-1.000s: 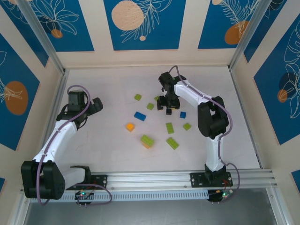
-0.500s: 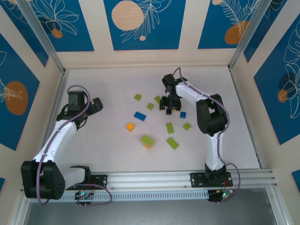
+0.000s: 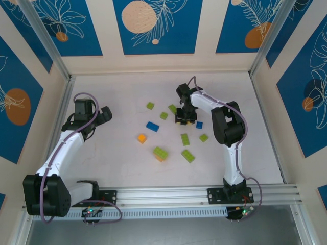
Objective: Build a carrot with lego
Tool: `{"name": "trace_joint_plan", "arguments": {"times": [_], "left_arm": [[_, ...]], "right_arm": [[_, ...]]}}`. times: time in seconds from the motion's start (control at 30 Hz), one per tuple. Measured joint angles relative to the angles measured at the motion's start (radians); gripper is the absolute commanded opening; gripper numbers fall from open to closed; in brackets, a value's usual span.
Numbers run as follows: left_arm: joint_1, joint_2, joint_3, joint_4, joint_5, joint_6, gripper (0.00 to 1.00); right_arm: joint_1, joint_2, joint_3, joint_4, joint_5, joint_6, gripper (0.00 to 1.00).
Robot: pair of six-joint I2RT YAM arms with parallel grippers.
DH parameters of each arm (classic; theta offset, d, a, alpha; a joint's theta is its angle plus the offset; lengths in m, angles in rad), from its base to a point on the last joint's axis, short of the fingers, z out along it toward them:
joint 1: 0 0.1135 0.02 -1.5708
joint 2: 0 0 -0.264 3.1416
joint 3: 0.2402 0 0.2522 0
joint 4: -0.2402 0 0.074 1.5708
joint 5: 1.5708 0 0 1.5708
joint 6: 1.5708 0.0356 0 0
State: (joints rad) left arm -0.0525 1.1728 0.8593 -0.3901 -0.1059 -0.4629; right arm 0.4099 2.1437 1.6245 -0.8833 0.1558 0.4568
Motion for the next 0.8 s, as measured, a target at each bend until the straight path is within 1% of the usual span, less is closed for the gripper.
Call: {"name": "trace_joint_plan", "arguments": {"times": [0.1,0.27,0.8], "left_arm": [[0.000,0.001,0.000,0.000,0.000,0.000,1.00],[0.000,0.002,0.000,0.000,0.000,0.000,1.00],[0.000,0.002,0.000,0.000,0.000,0.000,1.00]], "right_arm": [[0.000,0.000,-0.004,0.001,0.001,0.000,0.47],[-0.005,-0.002,-0.012,0.007,0.000,0.000,0.49],[-0.031,-0.026,-0.032,0.037,-0.029,0.000,0.49]]}}
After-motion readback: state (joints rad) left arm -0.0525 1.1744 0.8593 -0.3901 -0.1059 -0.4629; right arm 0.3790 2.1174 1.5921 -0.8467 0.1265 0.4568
